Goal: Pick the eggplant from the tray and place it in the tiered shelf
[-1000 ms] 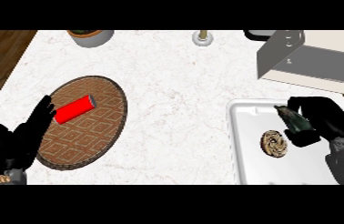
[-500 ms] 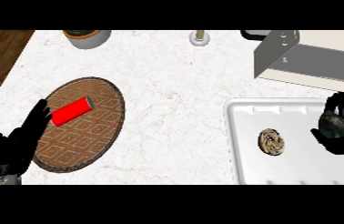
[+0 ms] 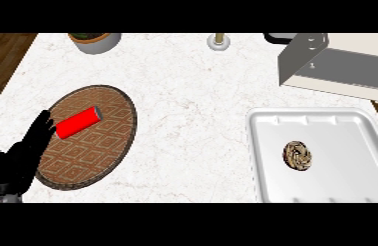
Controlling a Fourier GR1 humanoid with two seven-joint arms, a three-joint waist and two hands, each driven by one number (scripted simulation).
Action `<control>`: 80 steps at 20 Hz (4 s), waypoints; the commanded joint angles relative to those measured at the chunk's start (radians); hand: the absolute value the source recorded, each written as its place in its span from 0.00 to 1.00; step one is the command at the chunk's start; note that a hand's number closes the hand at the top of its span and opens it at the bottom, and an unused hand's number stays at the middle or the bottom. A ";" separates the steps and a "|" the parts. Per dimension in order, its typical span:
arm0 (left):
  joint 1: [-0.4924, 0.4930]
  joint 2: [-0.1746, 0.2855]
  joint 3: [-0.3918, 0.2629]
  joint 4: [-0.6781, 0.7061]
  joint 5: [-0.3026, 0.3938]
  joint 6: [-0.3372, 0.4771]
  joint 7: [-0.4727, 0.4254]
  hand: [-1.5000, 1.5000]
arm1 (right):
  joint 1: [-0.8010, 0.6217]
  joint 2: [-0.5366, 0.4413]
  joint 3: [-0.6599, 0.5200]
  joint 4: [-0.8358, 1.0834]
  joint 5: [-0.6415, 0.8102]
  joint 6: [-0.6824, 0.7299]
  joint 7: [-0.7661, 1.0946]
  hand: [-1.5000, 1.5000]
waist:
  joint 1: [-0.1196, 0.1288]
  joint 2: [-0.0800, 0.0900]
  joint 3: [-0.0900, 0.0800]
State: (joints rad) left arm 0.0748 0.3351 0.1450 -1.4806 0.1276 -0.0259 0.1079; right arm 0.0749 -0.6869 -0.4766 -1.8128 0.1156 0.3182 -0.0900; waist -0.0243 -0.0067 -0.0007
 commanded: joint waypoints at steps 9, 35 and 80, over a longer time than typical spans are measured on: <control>-0.064 -0.026 0.002 0.092 -0.039 -0.016 -0.028 0.50 | -0.106 -0.113 -0.300 -0.123 -0.240 0.062 0.284 1.00 | 0.020 0.006 0.000; -0.057 -0.031 0.041 0.008 -0.053 -0.068 0.010 0.50 | -0.631 -0.296 0.081 0.572 0.198 -0.146 0.149 1.00 | 0.043 0.008 0.001; -0.103 -0.063 0.063 0.051 -0.087 -0.062 0.033 0.50 | -0.935 -0.678 -0.245 1.556 -0.021 0.175 -0.168 0.00 | 0.022 0.011 0.003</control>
State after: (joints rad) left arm 0.0085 0.2692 0.2042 -1.4357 0.0447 -0.1012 0.1086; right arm -0.8881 -1.2480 -0.6763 -0.2869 0.1301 0.4378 -0.2893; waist 0.0040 0.0034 0.0019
